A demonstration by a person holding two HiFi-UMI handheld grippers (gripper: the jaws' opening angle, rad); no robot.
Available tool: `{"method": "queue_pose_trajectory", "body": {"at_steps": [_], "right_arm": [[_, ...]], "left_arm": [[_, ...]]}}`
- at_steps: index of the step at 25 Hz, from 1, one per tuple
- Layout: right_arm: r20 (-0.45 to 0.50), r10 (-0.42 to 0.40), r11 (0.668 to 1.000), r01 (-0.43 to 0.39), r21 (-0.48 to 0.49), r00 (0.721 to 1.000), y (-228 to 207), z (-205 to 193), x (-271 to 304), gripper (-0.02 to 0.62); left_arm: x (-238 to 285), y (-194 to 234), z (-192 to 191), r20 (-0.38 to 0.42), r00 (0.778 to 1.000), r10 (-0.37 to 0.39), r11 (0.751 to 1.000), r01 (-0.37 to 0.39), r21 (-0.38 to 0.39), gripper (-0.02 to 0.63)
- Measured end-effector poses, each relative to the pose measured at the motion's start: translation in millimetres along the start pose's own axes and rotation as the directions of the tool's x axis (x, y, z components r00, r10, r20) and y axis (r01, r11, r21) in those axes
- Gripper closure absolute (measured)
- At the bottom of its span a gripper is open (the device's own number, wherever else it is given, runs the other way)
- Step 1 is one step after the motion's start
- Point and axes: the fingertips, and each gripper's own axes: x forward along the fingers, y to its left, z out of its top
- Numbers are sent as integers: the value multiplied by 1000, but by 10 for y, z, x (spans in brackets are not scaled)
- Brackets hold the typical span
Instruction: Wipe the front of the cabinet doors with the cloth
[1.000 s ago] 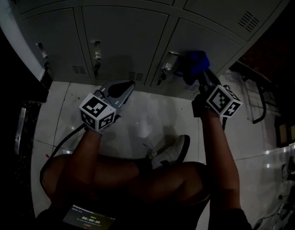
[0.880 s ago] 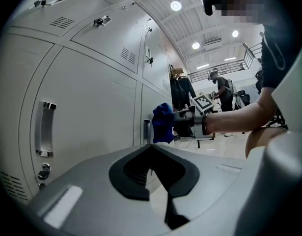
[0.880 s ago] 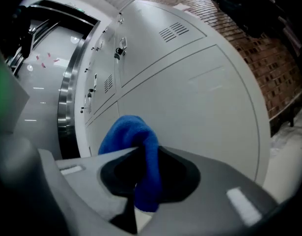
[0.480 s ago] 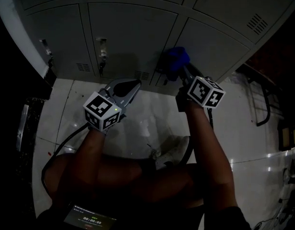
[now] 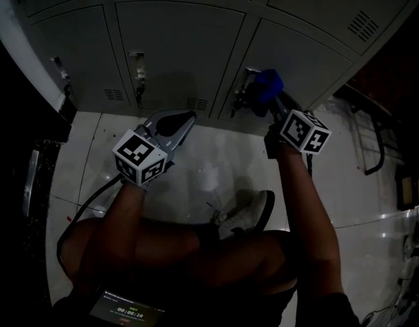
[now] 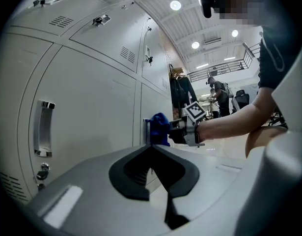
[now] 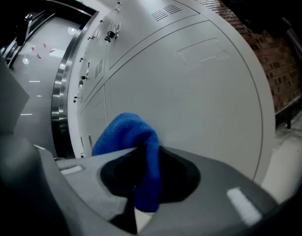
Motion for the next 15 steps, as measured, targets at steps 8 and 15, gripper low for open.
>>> {"method": "queue_pose_trajectory", "body": {"at_steps": [8, 15], "right_arm": [[-9, -89, 996, 88, -27, 996, -506, 18, -291, 534], [0, -185, 982, 185, -49, 983, -927, 33, -527, 534]], "left_arm": [[9, -16, -16, -7, 1000, -5, 1000, 5, 5, 603], [5, -21, -9, -10, 1000, -4, 1000, 4, 3, 603]]}}
